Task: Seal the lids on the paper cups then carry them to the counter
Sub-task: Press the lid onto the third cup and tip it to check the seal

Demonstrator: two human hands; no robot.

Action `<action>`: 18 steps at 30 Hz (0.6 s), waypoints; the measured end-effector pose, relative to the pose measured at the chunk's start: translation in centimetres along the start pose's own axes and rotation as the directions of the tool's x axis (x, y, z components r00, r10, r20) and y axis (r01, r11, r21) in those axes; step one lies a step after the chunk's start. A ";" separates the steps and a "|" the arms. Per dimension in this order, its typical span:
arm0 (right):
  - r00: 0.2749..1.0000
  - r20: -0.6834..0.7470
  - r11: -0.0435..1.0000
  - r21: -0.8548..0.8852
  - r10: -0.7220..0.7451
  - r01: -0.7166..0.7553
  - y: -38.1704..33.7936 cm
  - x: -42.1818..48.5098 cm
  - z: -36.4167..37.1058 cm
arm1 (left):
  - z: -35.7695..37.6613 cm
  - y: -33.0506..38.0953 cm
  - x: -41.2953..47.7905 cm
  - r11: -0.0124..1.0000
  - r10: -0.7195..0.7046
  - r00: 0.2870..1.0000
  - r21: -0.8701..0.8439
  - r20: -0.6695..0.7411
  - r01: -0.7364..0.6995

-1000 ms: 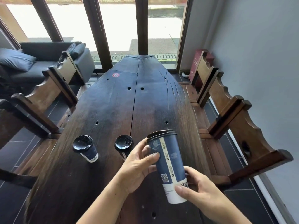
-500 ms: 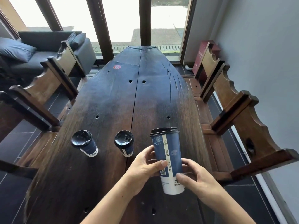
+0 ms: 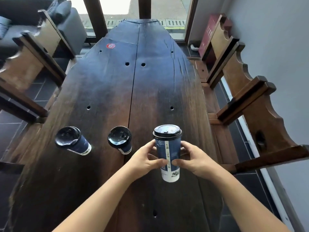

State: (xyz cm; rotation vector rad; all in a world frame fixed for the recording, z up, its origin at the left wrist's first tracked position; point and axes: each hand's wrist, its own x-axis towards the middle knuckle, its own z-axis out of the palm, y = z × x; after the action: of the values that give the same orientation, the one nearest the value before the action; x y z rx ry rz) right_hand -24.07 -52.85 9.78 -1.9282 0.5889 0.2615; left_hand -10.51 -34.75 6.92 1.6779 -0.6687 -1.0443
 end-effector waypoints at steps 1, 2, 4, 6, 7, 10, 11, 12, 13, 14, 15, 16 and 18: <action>1.000 -0.006 0.999 -0.038 0.006 -0.007 0.4 0.9 -0.1 | -0.3 -0.5 0.9 0.998 0.009 1.000 0.061 -0.010 -0.009; 1.000 -0.010 0.997 -0.072 0.012 -0.013 0.7 1.8 -0.1 | -0.5 -0.9 1.7 0.994 0.017 1.000 0.112 -0.016 -0.015; 0.999 -0.024 0.993 -0.114 0.022 -0.025 1.6 3.6 -0.3 | -1.0 -1.8 3.6 0.981 0.030 0.999 0.190 -0.019 -0.026; 0.999 -0.043 0.990 -0.138 0.031 -0.037 2.5 5.2 -0.4 | -1.2 -2.7 5.3 0.971 0.046 0.999 0.235 -0.025 -0.039; 0.998 -0.055 0.987 -0.153 0.032 -0.040 2.9 5.9 -0.4 | -1.2 -3.2 6.1 0.966 0.054 0.998 0.253 -0.030 -0.045; 0.997 -0.074 0.985 -0.168 0.031 -0.043 4.0 7.6 -0.4 | -1.0 -4.6 8.0 0.956 0.069 0.997 0.289 -0.045 -0.053; 0.997 -0.078 0.985 -0.170 0.027 -0.040 4.4 8.0 -0.3 | -0.8 -5.0 8.5 0.955 0.073 0.996 0.292 -0.050 -0.055; 0.996 -0.082 0.985 -0.170 0.024 -0.038 4.8 8.4 -0.3 | -0.7 -5.4 8.9 0.954 0.075 0.996 0.294 -0.054 -0.056; 0.996 -0.089 0.985 -0.166 0.023 -0.038 5.2 8.6 -0.2 | -0.5 -5.7 9.3 0.953 0.078 0.995 0.298 -0.057 -0.057; 0.995 -0.096 0.987 -0.158 0.024 -0.039 5.6 8.9 -0.1 | -0.3 -6.1 9.7 0.951 0.083 0.995 0.302 -0.058 -0.061; 0.994 -0.102 0.988 -0.150 0.029 -0.044 6.0 9.0 0.1 | -0.1 -6.5 10.0 0.950 0.087 0.994 0.306 -0.058 -0.066; 0.993 -0.110 0.989 -0.141 0.032 -0.047 6.4 9.1 0.2 | 0.0 -6.8 10.3 0.948 0.094 0.994 0.311 -0.060 -0.071; 0.992 -0.125 0.992 -0.120 0.029 -0.044 7.0 9.4 0.4 | 0.2 -7.3 10.8 0.942 0.106 0.992 0.325 -0.065 -0.079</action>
State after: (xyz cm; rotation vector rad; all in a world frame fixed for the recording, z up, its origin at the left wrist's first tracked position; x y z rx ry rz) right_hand -19.59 -57.35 -0.02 -2.0647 0.7039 0.2075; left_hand -5.92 -41.20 -3.41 1.9381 -0.8932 -0.8255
